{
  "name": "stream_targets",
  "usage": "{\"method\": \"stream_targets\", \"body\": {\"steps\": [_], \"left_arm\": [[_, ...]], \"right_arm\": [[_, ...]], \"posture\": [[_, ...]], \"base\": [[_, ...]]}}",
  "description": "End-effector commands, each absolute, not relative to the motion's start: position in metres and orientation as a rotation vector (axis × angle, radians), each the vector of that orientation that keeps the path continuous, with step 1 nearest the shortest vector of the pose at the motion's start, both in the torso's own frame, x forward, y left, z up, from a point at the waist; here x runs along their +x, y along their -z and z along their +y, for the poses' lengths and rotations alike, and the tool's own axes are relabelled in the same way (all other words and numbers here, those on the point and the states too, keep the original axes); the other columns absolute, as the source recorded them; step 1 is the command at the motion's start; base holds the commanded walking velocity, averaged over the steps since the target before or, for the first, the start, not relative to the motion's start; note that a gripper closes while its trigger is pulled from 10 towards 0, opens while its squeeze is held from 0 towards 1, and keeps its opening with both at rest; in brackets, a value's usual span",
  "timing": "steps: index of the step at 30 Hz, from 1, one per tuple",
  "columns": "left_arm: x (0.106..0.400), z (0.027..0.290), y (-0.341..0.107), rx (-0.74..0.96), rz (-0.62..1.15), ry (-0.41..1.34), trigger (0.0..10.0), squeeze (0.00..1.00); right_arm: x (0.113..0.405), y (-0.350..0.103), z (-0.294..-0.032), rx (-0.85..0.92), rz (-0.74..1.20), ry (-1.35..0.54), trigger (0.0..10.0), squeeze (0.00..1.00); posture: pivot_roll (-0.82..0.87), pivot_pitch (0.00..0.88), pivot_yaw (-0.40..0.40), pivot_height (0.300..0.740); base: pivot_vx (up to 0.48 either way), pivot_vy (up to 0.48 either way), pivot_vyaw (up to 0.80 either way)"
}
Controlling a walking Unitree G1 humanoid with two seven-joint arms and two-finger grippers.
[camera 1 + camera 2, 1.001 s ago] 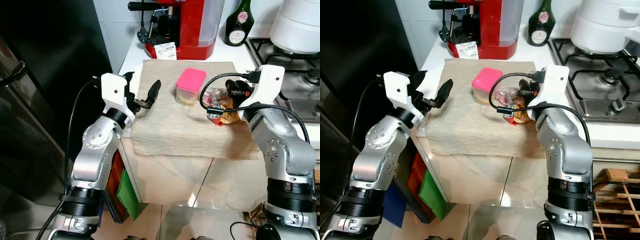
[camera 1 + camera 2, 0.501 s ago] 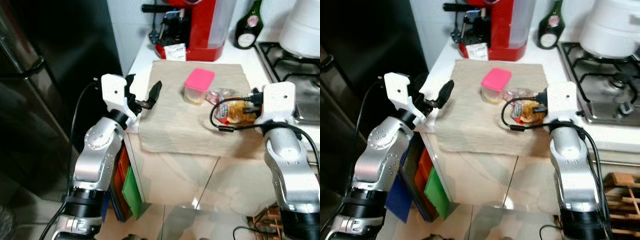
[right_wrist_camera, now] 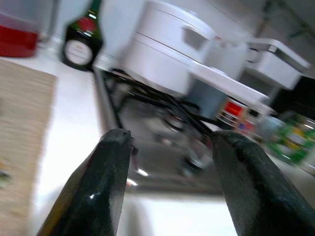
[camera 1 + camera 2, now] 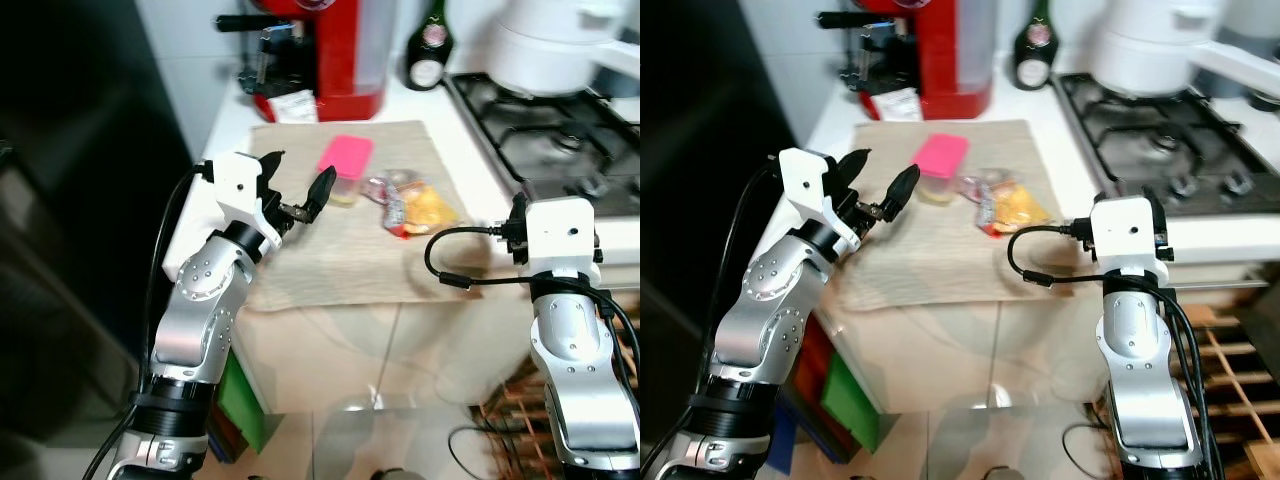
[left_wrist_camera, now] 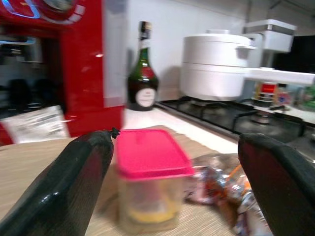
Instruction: Restocking fridge
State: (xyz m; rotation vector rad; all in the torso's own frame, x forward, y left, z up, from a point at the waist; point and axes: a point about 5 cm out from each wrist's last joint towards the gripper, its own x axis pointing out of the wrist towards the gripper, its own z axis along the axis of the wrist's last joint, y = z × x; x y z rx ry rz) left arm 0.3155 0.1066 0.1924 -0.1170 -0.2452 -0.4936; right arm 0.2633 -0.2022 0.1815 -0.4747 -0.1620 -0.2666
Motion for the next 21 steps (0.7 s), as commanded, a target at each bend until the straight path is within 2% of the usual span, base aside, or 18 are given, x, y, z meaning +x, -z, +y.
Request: {"method": "stream_targets", "body": {"steps": [1,5,6,7,8,16,20,21], "left_arm": [[0.319,0.112,-0.197,-0.102,-0.258,0.456,10.0,0.0],[0.323,0.117,-0.2,-0.048,-0.266,0.398,10.0,0.0],[0.329,0.125,-0.206,0.017,-0.278,0.331,10.0,0.0],[0.329,0.125,-0.206,0.017,-0.278,0.331,10.0,0.0],[0.33,0.127,-0.208,0.029,-0.281,0.317,10.0,0.0],[0.341,0.124,-0.212,0.096,-0.268,0.292,10.0,0.0],[0.359,0.083,-0.207,0.05,-0.183,0.381,10.0,0.0],[0.359,0.083,-0.207,0.05,-0.183,0.381,10.0,0.0]], "right_arm": [[0.264,-0.189,-0.195,-0.486,-0.218,0.244,10.0,1.0],[0.266,-0.19,-0.19,-0.505,-0.24,0.23,10.0,1.0],[0.267,-0.19,-0.189,-0.497,-0.245,0.231,10.0,0.58],[0.267,-0.19,-0.189,-0.497,-0.245,0.231,10.0,0.58],[0.267,-0.19,-0.188,-0.493,-0.244,0.232,10.0,0.0],[0.264,-0.187,-0.185,-0.472,-0.242,0.244,10.0,0.0],[0.262,-0.183,-0.184,-0.468,-0.238,0.242,10.0,0.0],[0.262,-0.183,-0.184,-0.468,-0.238,0.242,10.0,0.0]], "posture": [[-0.19,0.0,0.073,0.74],[-0.18,0.0,0.076,0.74],[-0.18,0.0,0.082,0.74],[-0.18,0.0,0.082,0.74],[-0.18,0.0,0.082,0.74],[-0.16,0.0,0.09,0.74],[-0.17,0.0,0.095,0.74],[-0.17,0.0,0.095,0.74]], "base": [[0.0,0.0,-0.77],[0.0,0.0,-0.19],[0.0,0.0,0.0],[0.0,0.0,0.0],[0.0,0.0,0.0],[0.0,0.0,0.0],[0.0,0.0,0.0],[0.0,0.0,0.0]]}}
